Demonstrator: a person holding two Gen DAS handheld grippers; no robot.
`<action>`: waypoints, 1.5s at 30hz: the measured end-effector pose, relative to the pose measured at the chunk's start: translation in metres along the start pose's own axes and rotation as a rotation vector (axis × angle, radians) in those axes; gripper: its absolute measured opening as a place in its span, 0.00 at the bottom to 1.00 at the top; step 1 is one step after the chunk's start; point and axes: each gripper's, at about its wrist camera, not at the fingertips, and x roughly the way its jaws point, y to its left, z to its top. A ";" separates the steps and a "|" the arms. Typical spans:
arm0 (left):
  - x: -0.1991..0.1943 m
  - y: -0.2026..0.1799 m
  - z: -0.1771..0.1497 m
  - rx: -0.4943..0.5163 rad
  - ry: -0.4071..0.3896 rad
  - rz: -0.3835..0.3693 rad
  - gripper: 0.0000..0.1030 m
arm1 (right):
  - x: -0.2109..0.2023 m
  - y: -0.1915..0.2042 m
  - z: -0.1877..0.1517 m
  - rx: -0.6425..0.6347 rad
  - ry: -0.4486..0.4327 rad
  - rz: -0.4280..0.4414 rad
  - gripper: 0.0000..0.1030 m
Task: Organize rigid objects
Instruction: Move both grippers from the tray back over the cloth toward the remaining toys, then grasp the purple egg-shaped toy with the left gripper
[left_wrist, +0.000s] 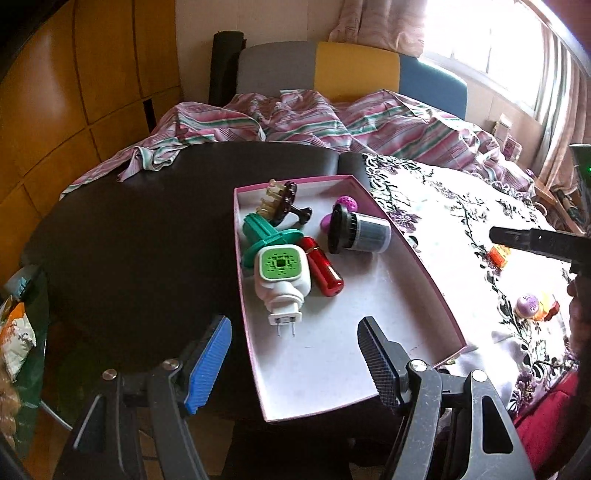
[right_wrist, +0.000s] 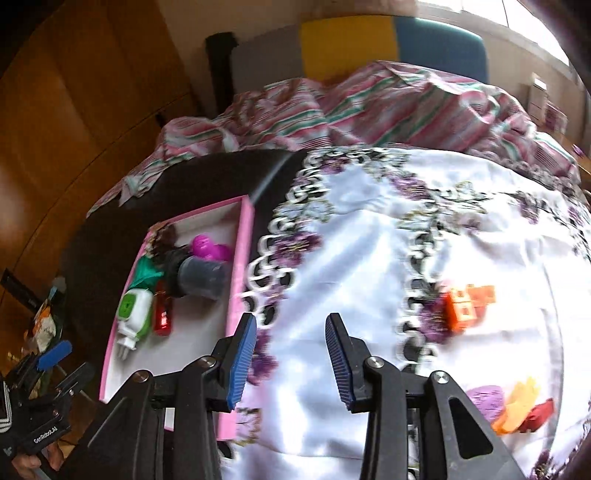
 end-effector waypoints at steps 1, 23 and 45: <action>0.001 -0.002 0.000 0.004 0.002 -0.003 0.70 | -0.002 -0.006 0.001 0.012 -0.003 -0.008 0.38; 0.009 -0.069 0.010 0.165 0.010 -0.145 0.80 | -0.086 -0.234 -0.050 0.743 -0.282 -0.278 0.43; 0.047 -0.210 0.019 0.461 0.089 -0.441 0.77 | -0.082 -0.254 -0.068 0.910 -0.305 -0.076 0.43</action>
